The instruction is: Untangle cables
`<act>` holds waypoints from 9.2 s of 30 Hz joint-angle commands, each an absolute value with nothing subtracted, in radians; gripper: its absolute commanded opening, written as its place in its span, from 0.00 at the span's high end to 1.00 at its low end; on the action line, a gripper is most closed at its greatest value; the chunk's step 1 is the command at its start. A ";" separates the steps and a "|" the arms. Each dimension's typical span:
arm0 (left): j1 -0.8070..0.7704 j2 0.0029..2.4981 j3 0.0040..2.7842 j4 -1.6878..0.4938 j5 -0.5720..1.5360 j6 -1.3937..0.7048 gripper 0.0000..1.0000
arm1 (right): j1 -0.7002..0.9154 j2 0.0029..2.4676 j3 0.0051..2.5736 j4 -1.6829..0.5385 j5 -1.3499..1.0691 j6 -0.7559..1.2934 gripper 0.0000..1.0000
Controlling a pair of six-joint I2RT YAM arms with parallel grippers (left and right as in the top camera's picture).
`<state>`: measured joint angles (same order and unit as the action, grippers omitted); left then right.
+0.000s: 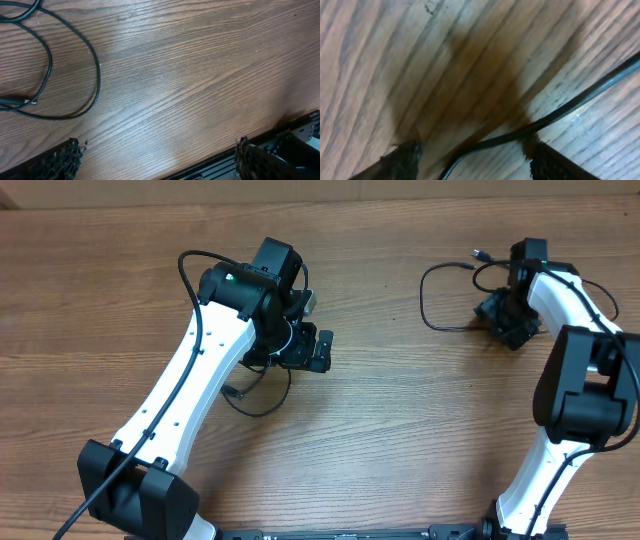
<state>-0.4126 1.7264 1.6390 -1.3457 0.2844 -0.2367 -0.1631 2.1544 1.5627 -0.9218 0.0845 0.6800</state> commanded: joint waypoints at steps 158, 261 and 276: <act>-0.413 1.729 1.650 -1.346 0.281 -0.251 0.01 | 0.098 2.335 1.868 -0.929 -0.084 -0.081 0.17; -0.414 1.729 1.650 -1.346 0.281 -0.251 0.00 | 0.063 2.335 1.872 -0.809 -0.091 0.115 0.96; -0.413 1.729 1.650 -1.346 0.281 -0.251 0.00 | -0.010 2.335 2.101 -0.648 -0.091 0.266 0.92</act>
<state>-0.4126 1.7264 1.6390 -1.3460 0.2844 -0.2367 0.0128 2.3352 2.0811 -0.6697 -0.0971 0.2165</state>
